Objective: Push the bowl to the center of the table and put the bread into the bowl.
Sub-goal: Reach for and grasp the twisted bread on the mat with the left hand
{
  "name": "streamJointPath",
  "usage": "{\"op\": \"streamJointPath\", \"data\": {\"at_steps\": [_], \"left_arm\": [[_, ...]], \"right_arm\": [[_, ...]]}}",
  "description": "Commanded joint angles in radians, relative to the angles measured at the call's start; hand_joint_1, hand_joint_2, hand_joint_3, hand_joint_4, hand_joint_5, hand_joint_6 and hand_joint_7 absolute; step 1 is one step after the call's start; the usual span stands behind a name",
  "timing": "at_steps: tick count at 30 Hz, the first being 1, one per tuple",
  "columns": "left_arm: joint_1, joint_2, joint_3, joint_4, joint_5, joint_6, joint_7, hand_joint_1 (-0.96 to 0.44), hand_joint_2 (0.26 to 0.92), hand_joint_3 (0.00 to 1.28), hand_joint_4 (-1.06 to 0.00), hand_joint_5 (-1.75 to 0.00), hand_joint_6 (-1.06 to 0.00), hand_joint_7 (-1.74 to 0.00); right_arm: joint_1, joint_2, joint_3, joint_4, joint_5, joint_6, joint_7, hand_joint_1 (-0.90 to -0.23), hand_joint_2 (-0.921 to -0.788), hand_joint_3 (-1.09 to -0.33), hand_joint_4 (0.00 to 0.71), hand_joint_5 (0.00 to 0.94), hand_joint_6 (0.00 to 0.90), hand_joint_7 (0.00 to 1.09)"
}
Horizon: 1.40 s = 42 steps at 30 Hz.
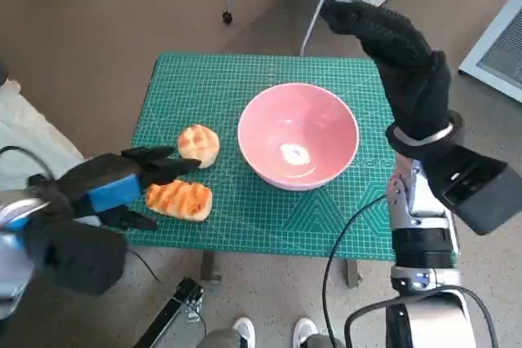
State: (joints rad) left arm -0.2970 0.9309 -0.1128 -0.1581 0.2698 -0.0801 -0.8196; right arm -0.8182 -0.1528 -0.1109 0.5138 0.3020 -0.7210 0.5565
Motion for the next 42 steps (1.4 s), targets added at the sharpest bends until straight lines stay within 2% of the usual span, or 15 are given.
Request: {"op": "streamJointPath", "data": {"at_steps": [1, 17, 21, 27, 28, 29, 30, 31, 33, 37, 42], "left_arm": [[-0.031, -0.024, -0.052, 0.043, 0.049, -0.005, -0.002, -0.30, 0.815, 0.00, -0.18, -0.01, -0.31, -0.03], [-0.081, -0.125, -0.168, 0.258, 0.170, -0.013, 0.043, -0.29, 0.828, 0.01, -0.21, -0.01, -0.33, -0.03], [-0.098, -0.151, -0.192, 0.325, 0.205, -0.033, 0.080, -0.27, 0.862, 0.02, -0.26, -0.03, -0.37, -0.04], [-0.122, -0.174, -0.227, 0.429, 0.259, -0.084, 0.160, -0.21, 0.913, 0.06, -0.47, -0.11, -0.52, -0.13], [-0.125, -0.175, -0.231, 0.442, 0.265, -0.093, 0.172, -0.20, 0.915, 0.08, -0.51, -0.16, -0.55, -0.18], [-0.126, -0.175, -0.232, 0.455, 0.266, -0.105, 0.183, -0.19, 0.917, 0.10, -0.55, -0.28, -0.55, -0.30], [-0.127, -0.175, -0.233, 0.464, 0.267, -0.115, 0.191, -0.12, 0.918, 0.14, -0.55, -0.66, -0.50, -0.68], [-0.127, -0.172, -0.229, 0.469, 0.261, -0.126, 0.194, -0.08, 0.919, 0.17, -0.55, -0.91, -0.47, -0.92], [-0.125, -0.163, -0.220, 0.464, 0.244, -0.141, 0.190, -0.04, 0.920, 0.18, -0.57, -1.11, -0.46, -1.10], [-0.124, -0.150, -0.196, 0.442, 0.203, -0.164, 0.175, -0.01, 0.920, 0.18, -0.58, -1.28, -0.48, -1.23], [-0.131, -0.146, -0.161, 0.417, 0.155, -0.170, 0.153, 0.00, 0.921, 0.18, -0.58, -1.30, -0.48, -1.29]], "right_arm": [[0.027, -0.003, 0.004, -0.011, -0.008, 0.025, -0.005, -0.682, -0.921, -0.737, 0.273, 0.019, -0.001, 0.83], [0.054, -0.008, 0.000, -0.068, -0.009, 0.061, -0.022, -0.687, -0.921, -0.735, 0.276, 0.025, -0.001, 0.83], [0.061, -0.007, 0.001, -0.079, -0.009, 0.066, -0.025, -0.688, -0.921, -0.733, 0.276, 0.026, -0.001, 0.83], [0.069, -0.005, 0.003, -0.095, -0.006, 0.075, -0.025, -0.694, -0.921, -0.731, 0.275, 0.028, -0.001, 0.83], [0.071, -0.005, 0.004, -0.097, -0.005, 0.076, -0.025, -0.694, -0.921, -0.731, 0.275, 0.028, -0.001, 0.83], [0.072, -0.005, 0.004, -0.099, -0.005, 0.077, -0.024, -0.694, -0.921, -0.731, 0.275, 0.029, -0.001, 0.83], [0.072, -0.005, 0.004, -0.101, -0.004, 0.078, -0.024, -0.695, -0.921, -0.731, 0.275, 0.029, -0.001, 0.83], [0.073, -0.005, 0.004, -0.103, -0.003, 0.080, -0.023, -0.695, -0.921, -0.731, 0.275, 0.030, -0.001, 0.83], [0.073, -0.006, 0.003, -0.106, -0.002, 0.084, -0.023, -0.697, -0.921, -0.731, 0.277, 0.031, -0.001, 0.83], [0.074, -0.008, 0.002, -0.110, 0.002, 0.091, -0.020, -0.700, -0.921, -0.724, 0.279, 0.035, -0.001, 0.82], [0.076, -0.007, 0.003, -0.111, 0.002, 0.091, -0.019, -0.703, -0.921, -0.720, 0.279, 0.037, -0.001, 0.82]]}}
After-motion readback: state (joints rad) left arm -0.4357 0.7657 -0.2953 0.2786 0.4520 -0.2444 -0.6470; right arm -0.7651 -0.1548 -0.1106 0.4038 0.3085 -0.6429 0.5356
